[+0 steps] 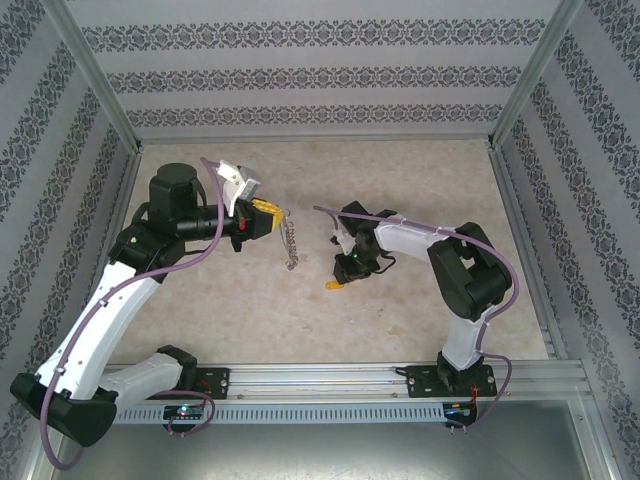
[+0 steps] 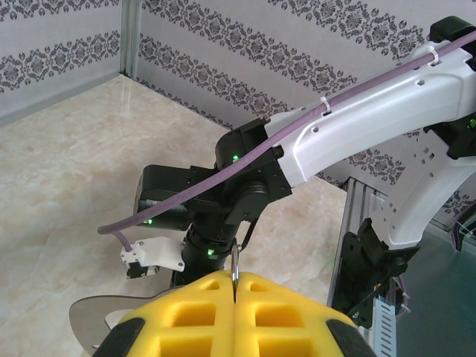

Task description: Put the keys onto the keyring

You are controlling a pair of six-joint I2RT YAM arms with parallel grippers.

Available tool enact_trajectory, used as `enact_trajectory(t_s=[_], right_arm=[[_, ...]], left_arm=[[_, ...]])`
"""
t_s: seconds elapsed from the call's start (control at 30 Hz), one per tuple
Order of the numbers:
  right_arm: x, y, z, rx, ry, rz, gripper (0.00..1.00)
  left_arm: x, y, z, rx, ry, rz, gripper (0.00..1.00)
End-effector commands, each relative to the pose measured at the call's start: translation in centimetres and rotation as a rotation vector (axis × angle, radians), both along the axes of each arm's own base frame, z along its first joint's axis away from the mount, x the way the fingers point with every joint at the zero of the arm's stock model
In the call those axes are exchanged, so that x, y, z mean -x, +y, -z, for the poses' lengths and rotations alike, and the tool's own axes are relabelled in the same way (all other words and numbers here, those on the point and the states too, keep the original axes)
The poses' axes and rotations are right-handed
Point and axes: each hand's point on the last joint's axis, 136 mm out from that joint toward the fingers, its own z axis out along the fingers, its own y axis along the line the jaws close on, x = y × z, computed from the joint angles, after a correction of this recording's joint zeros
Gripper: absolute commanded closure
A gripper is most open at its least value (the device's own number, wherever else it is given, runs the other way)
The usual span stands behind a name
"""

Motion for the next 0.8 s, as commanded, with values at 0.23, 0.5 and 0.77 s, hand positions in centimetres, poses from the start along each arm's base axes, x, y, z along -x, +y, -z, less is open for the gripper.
enact_trajectory(t_s=[0.23, 0.5, 0.77], right_arm=[[0.58, -0.51, -0.51, 0.004, 0.010, 0.000, 0.81], [0.74, -0.73, -0.41, 0.006, 0.013, 0.000, 0.86], [0.71, -0.83, -0.67, 0.001, 0.007, 0.001, 0.91]], left_arm=[[-0.68, 0.01, -0.98, 0.023, -0.035, 0.001, 1.00], [-0.93, -0.07, -0.98, 0.023, -0.033, 0.003, 1.00], [-1.19, -0.05, -0.94, 0.021, -0.033, 0.002, 1.00]])
